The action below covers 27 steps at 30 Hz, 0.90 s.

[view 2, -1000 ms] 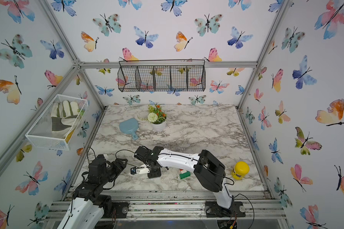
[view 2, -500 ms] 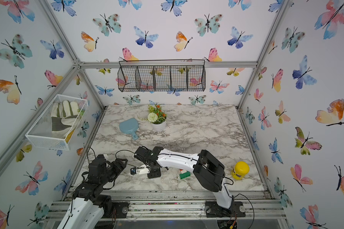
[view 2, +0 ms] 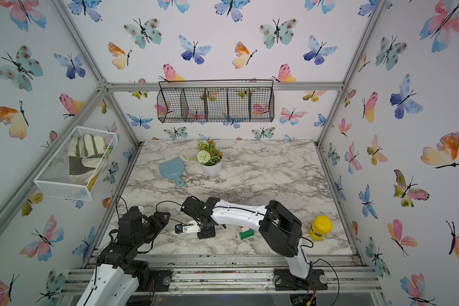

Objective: Assemble the number 1 with lego
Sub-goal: Assemble the lego brick with the lego brick.

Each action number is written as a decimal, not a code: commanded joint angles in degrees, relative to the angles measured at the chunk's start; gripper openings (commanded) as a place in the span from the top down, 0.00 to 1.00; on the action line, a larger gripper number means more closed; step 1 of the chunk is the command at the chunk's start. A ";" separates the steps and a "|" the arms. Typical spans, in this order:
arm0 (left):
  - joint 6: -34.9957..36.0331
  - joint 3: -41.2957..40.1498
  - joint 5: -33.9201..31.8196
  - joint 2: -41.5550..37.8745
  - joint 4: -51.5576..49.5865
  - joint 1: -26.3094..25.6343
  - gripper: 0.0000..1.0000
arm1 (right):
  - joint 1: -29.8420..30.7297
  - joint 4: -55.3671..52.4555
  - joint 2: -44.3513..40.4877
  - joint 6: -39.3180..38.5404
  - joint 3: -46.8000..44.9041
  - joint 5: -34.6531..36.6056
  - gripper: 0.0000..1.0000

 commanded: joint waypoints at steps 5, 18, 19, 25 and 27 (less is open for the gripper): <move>1.12 1.29 -0.22 -0.12 -1.06 0.45 0.25 | -0.94 1.78 0.88 0.68 -8.11 -3.60 0.88; 2.27 2.72 0.79 0.72 -0.78 0.50 0.22 | -2.80 10.18 -8.41 5.73 -8.08 -11.26 0.25; 2.34 2.71 1.15 0.81 -0.45 0.50 0.22 | -3.45 10.44 -9.57 6.39 -8.54 -11.92 0.23; 5.42 1.98 11.94 3.35 6.21 0.52 0.20 | -5.28 20.24 -20.81 23.22 -19.03 -11.05 0.18; 5.85 1.33 19.98 5.71 9.92 0.41 0.25 | -5.66 25.38 -25.02 36.44 -23.66 -6.85 0.22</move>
